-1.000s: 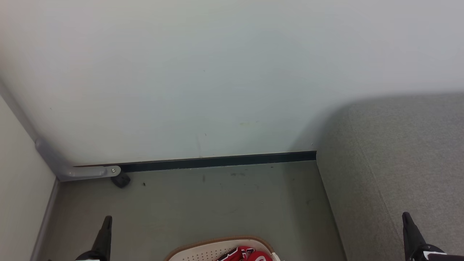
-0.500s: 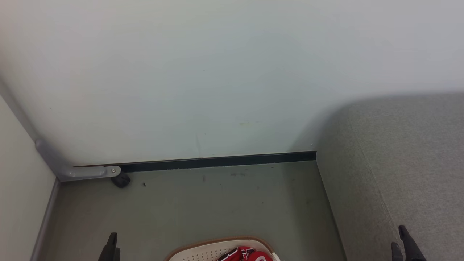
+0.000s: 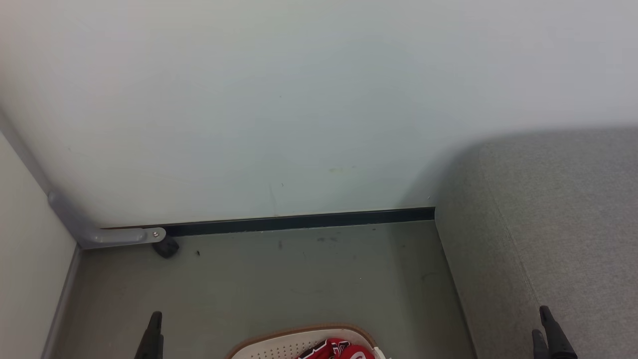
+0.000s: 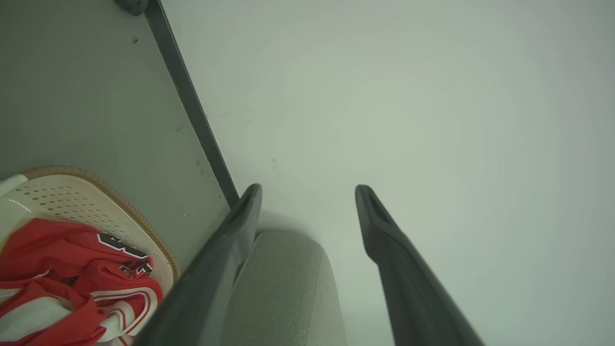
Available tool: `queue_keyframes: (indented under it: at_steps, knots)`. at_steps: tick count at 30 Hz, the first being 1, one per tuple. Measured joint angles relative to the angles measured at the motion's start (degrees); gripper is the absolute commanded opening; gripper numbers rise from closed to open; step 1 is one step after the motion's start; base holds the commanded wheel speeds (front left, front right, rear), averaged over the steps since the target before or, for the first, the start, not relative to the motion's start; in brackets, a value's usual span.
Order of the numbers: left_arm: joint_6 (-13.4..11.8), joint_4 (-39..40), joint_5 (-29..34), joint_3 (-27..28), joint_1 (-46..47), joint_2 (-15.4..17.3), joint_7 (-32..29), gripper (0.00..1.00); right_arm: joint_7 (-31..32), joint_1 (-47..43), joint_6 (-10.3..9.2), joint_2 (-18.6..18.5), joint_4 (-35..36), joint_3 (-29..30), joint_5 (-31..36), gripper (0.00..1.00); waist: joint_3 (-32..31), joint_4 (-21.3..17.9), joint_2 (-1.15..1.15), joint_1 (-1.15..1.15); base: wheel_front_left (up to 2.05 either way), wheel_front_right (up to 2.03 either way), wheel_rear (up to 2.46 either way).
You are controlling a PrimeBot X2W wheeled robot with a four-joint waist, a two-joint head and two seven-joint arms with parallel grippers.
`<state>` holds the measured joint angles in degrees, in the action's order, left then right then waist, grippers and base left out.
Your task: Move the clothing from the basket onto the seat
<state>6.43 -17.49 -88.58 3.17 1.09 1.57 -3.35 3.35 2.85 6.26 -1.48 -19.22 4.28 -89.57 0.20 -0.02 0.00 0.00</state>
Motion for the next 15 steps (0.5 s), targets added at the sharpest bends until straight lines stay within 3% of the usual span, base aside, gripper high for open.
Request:
queue_keyframes:
  at_steps: [15]
  knots:
    - [-3.0,3.93,12.43,-2.46,-0.17,0.07,3.43,1.0,-3.48,0.7,-2.93,-0.6,1.56,-4.92,13.62,1.0,0.43,-0.04,0.0,0.0,0.0,0.0,0.0]
